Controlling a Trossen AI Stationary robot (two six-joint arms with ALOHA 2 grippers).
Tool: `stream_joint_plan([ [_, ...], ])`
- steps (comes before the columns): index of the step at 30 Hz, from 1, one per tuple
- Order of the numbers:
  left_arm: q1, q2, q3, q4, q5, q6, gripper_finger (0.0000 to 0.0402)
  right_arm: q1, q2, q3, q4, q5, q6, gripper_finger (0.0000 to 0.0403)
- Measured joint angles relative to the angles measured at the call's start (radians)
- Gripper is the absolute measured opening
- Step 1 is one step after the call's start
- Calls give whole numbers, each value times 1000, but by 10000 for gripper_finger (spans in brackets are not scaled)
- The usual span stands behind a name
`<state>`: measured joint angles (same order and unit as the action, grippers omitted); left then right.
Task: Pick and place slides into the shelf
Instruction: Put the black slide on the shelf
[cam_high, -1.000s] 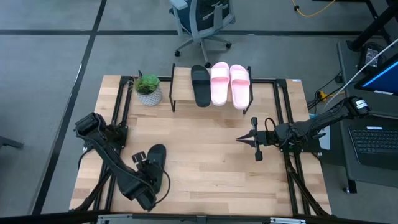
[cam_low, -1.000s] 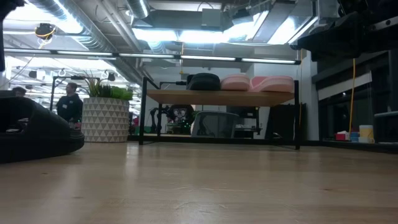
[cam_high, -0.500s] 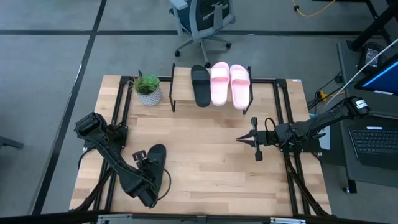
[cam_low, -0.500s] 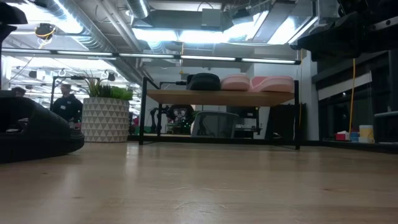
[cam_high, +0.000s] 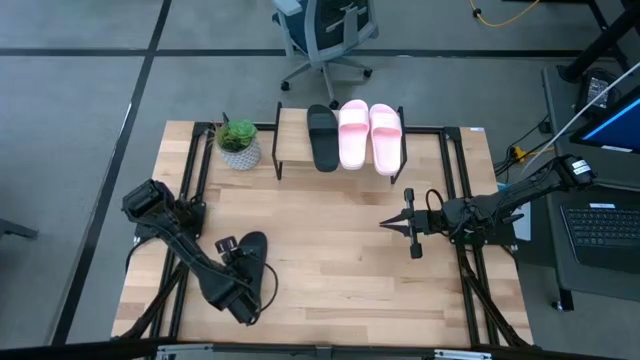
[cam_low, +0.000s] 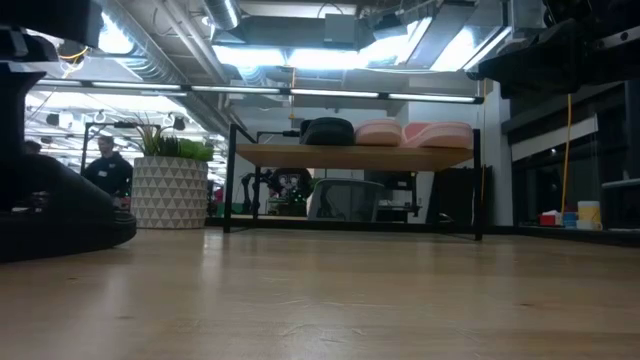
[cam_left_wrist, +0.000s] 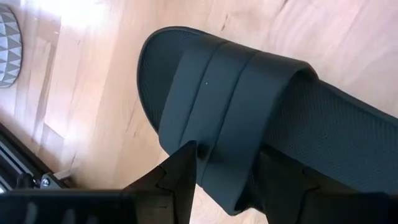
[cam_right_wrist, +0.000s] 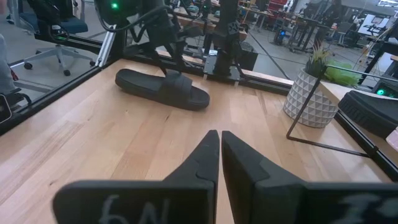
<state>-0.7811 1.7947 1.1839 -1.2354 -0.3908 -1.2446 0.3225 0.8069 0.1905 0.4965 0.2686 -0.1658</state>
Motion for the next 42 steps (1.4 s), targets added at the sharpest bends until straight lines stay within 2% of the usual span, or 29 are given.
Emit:
stream_joint_plan([
  [8, 10, 0, 0, 6, 2, 26, 126, 0, 0, 0, 0, 0, 0, 21],
  [20, 10, 0, 14, 9, 13, 24, 10, 0, 0, 0, 0, 0, 0, 21],
  [32, 10, 0, 31, -14, 5, 0, 3, 0, 0, 0, 0, 0, 0, 21],
  [42, 40, 0, 224, -177, -210, 70, 2, 0, 0, 0, 0, 0, 0, 21],
])
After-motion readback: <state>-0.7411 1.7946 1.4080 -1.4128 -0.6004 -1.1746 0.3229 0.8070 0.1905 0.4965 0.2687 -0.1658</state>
